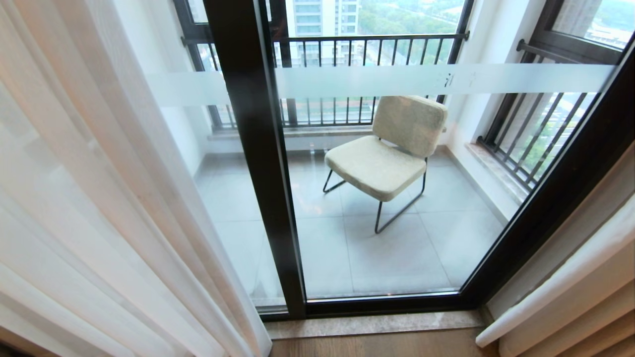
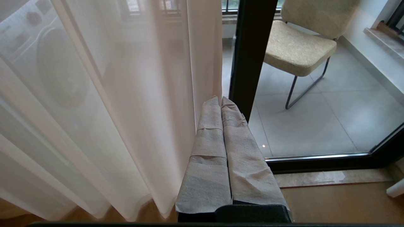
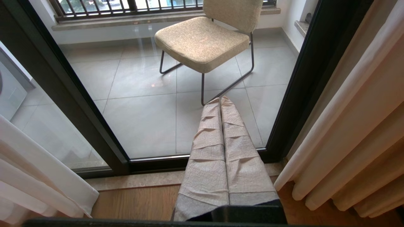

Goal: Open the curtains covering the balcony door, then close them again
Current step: Pull the inner curtains open on both sides

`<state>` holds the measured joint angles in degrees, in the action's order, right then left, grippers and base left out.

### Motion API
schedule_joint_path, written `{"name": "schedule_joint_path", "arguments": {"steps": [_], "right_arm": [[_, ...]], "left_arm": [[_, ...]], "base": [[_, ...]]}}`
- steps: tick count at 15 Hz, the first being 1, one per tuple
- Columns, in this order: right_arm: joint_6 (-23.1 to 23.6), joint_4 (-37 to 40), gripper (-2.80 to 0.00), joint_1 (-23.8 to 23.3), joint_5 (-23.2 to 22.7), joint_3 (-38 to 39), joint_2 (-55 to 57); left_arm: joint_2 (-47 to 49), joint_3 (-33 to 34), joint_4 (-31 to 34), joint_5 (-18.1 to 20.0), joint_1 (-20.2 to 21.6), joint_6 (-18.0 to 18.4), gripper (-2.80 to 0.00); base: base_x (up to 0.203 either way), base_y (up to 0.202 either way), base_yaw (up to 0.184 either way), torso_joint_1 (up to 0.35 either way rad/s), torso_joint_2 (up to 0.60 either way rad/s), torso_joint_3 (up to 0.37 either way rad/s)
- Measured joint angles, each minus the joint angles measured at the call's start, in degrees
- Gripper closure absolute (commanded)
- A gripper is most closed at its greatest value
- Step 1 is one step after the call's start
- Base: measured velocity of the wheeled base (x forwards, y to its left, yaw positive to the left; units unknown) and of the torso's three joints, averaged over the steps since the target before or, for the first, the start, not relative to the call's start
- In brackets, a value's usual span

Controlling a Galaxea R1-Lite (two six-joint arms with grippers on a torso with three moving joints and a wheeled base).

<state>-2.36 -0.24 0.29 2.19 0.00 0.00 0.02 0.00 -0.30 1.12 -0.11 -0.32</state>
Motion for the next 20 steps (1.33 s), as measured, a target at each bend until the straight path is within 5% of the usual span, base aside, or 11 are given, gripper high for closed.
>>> {"name": "schedule_joint_path", "arguments": {"steps": [6,9,13,14,20], "right_arm": [[0.0,0.0,0.00,0.1,0.0,0.0,0.0],[0.0,0.0,0.00,0.0,0.0,0.0,0.0],[0.0,0.0,0.00,0.0,0.0,0.0,0.0],[0.0,0.0,0.00,0.1,0.0,0.0,0.0],[0.0,0.0,0.00,0.0,0.0,0.0,0.0]], "left_arm": [[0.0,-0.4,-0.1,0.1,0.0,0.5,0.00],[0.0,-5.6,1.9,1.3,0.0,0.7,0.00],[3.6,-16.1,3.8,7.5,-0.1,0.7,0.00],[5.3,-18.4,3.8,8.4,-0.1,0.7,-2.80],[14.8,-26.6,1.2,8.2,-0.1,0.3,-2.80]], "base": [[0.000,0.000,0.000,0.000,0.00,0.000],[0.000,0.000,0.000,0.000,0.00,0.000],[0.000,0.000,0.000,0.000,0.00,0.000],[0.000,0.000,0.000,0.000,0.00,0.000],[0.000,0.000,0.000,0.000,0.00,0.000]]}}
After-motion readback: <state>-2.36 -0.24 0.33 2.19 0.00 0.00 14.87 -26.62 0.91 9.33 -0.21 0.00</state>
